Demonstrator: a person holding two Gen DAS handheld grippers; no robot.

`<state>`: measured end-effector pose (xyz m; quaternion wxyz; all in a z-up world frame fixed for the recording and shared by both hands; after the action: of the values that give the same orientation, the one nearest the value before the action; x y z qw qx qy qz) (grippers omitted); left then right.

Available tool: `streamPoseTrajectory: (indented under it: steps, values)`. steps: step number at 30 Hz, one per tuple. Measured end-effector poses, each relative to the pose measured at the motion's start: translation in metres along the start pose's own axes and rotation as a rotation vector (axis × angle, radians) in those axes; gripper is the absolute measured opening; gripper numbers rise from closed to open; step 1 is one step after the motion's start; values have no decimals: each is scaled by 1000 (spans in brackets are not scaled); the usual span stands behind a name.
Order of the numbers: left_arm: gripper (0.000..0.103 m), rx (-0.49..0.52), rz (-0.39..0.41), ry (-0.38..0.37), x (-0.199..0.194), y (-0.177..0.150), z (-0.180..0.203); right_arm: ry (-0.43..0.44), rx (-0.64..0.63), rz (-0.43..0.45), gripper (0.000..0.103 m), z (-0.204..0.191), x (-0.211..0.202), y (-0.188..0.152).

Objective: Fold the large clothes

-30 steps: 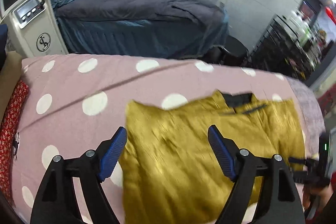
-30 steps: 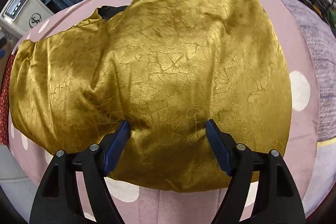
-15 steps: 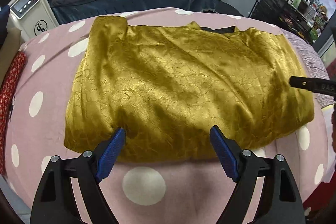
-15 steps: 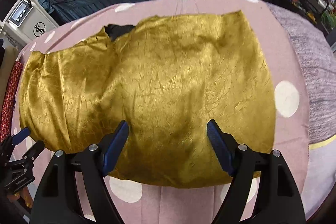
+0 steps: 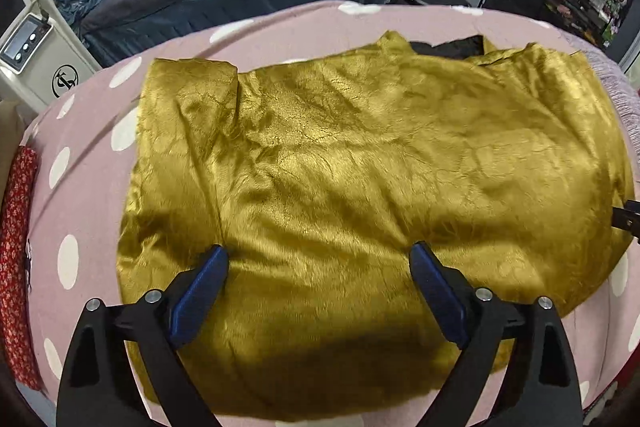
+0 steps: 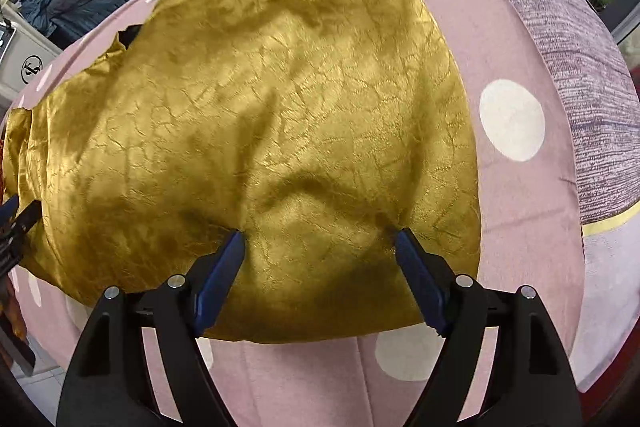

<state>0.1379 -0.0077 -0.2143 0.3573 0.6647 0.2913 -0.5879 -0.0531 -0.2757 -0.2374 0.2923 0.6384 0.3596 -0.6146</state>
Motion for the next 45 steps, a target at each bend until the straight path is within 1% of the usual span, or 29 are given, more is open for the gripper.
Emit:
streamPoseTrajectory:
  steps: [3, 6, 9, 11, 13, 16, 19, 22, 25, 27, 29, 33, 37, 40, 45]
  values:
    - [97, 1, -35, -3, 14, 5, 1, -20, 4, -21, 83, 3, 8, 0]
    - [98, 15, -69, 7, 26, 10, 3, -62, -4, -37, 87, 2, 16, 1]
    - [98, 18, -88, -3, 34, 14, 3, -112, -23, -49, 88, -4, 26, 1]
    - [98, 13, -90, -7, 36, 15, 3, -133, -23, -49, 91, -5, 32, 1]
    - [98, 9, -80, 3, 37, 16, 3, -146, -11, -53, 97, -3, 37, 2]
    - [98, 18, -61, 28, 36, 14, 6, -136, 1, -67, 97, 2, 44, 2]
    - [98, 15, -55, 31, 33, 13, 7, -130, -6, -72, 97, 5, 46, 3]
    - [97, -1, -51, 27, 22, 13, 6, -122, -8, -65, 97, 8, 43, 6]
    - [97, -37, -7, -5, 1, 10, 3, -116, -17, -39, 97, 11, 32, 9]
    - [97, -66, 30, -33, -16, 4, 0, -114, -35, -5, 97, 16, 21, 3]
    - [97, -83, 48, -51, -29, -6, -3, -104, -55, 29, 97, 21, 10, 0]
    - [97, -106, 73, -38, -49, -27, -14, -123, -59, 72, 97, 35, -7, -5]
    - [97, -122, 68, -10, -57, -47, -30, -116, -36, 88, 97, 51, -22, 1]
    - [97, -132, 52, 10, -57, -57, -42, -119, -26, 96, 97, 61, -23, 8]
    - [97, -158, 45, -14, -57, -59, -59, -122, -37, 106, 97, 68, -24, 27]
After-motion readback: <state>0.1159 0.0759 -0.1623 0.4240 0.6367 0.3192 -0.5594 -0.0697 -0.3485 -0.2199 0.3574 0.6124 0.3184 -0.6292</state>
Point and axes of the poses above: each gripper's, at about its wrist camera, not at the fingertips, and x roughly the way its jaws point, z to its right, y to its top, the point moved 8 cm from there along x, roughly the way its jaws point, and after that the axes turned 14 degrees about -z, right-handed, at the moved point
